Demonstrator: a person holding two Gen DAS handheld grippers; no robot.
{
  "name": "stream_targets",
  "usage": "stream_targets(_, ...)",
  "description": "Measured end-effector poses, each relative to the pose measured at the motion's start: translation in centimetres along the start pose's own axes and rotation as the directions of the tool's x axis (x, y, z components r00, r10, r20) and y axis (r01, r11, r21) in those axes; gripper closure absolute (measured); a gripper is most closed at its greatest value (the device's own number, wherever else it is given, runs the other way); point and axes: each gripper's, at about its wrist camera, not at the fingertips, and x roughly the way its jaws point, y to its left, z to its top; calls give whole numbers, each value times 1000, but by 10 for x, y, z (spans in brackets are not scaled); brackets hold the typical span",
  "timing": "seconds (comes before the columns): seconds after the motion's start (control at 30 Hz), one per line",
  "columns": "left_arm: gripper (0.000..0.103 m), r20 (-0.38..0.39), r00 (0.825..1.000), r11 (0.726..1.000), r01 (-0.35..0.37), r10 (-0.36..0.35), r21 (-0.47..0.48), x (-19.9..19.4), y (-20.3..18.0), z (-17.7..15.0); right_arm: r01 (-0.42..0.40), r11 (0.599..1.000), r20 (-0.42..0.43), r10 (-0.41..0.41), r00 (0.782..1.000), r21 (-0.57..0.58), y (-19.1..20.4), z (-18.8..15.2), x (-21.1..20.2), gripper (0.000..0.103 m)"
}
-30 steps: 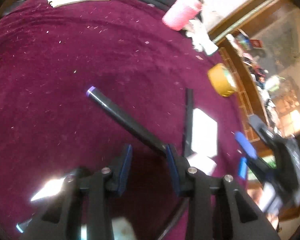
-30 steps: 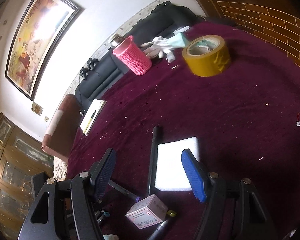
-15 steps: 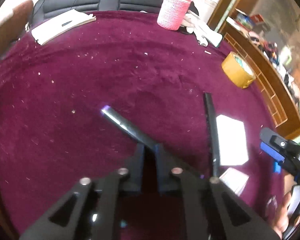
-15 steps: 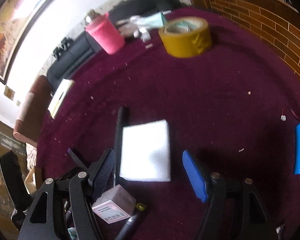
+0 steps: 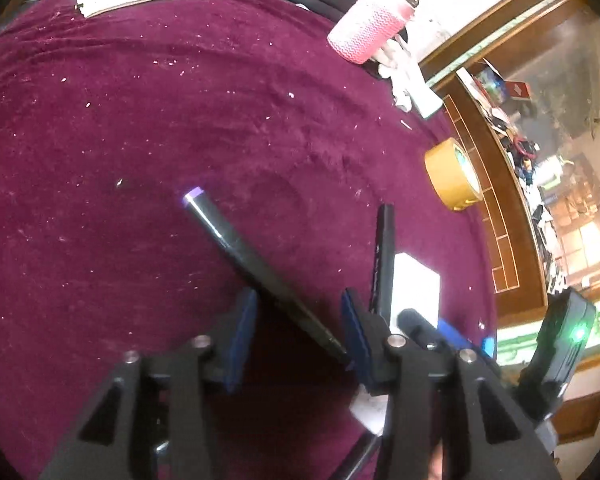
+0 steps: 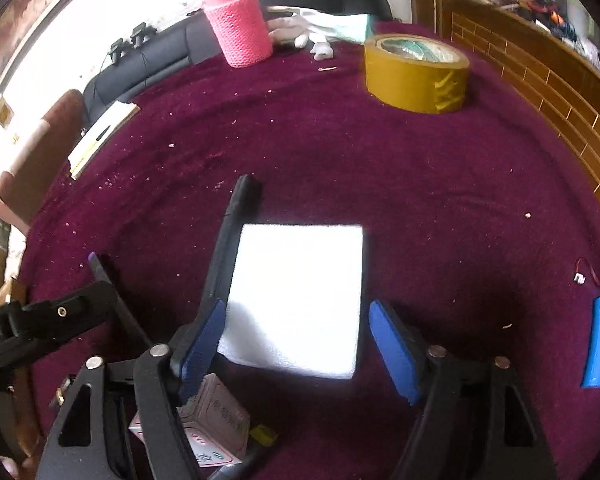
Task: Organize objects
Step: 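Grasp the purple-capped black marker with left tool while right tool grasps white foam sheet, then lift the marker and foam sheet and carry both toward the cardboard box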
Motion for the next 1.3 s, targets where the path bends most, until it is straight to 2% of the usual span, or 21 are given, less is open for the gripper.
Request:
stream_targets(0.03, 55, -5, 1000, 1000, -3, 3, 0, 2, -2, 0, -4, 1000, 1, 4, 1000, 1, -1, 0, 0, 35)
stream_targets(0.1, 55, -18, 999, 999, -40, 40, 1, 8, -6, 1, 8, 1000, 18, -8, 1000, 19, -6, 2, -5, 54)
stream_targets(0.2, 54, -11, 995, 995, -99, 99, 26, 14, -12, 1, -3, 999, 26, 2, 1000, 43, -13, 4, -10, 65)
stream_targets(0.33, 54, -12, 986, 982, -167, 169, 90, 20, -23, 5, -8, 999, 28, 7, 1000, 52, -13, 5, -11, 67)
stream_targets(0.5, 55, -1, 956, 915, -280, 293, 290, 32, -45, 5, 0, 999, 14, -1, 1000, 49, -12, 8, -8, 65)
stream_targets(0.53, 55, 11, 947, 890, -306, 322, 338, 35, -49, 3, 0, 999, 7, 0, 1000, 46, -11, 8, -7, 62)
stream_targets(0.67, 55, 67, 917, 823, -384, 394, 419, 41, -56, -3, 7, 1000, -11, -7, 1000, 16, -5, 7, -1, 36)
stream_targets(0.73, 55, 98, 911, 800, -400, 400, 447, 42, -58, -6, 9, 1000, -9, -9, 1000, 6, -3, 6, 2, 34)
stream_targets(0.8, 61, 105, 918, 802, -385, 382, 457, 41, -56, -5, 22, 1000, 12, -22, 1000, -17, 0, 5, 1, 32)
stream_targets(0.83, 72, 103, 924, 808, -373, 369, 456, 38, -54, -4, 14, 1000, 19, -13, 1000, -24, 1, 5, 1, 32)
stream_targets(0.87, 86, 103, 924, 811, -372, 367, 452, 36, -52, -4, -19, 1000, 17, 19, 1000, -21, 0, 4, 1, 41)
stream_targets(0.93, 89, 101, 925, 808, -370, 367, 459, 34, -50, -4, -52, 999, 12, 52, 999, -12, -1, 5, -1, 49)
stream_targets(1.07, 89, 88, 934, 825, -349, 347, 444, 27, -39, -3, -190, 981, 6, 190, 982, 49, -9, 7, -9, 75)
stream_targets(1.2, 89, 83, 945, 855, -321, 315, 407, 22, -30, -3, -251, 965, 25, 250, 968, 71, -8, 8, -14, 82)
stream_targets(1.3, 89, 87, 951, 870, -306, 296, 387, 18, -27, -4, -295, 952, 37, 292, 956, 80, -6, 8, -20, 83)
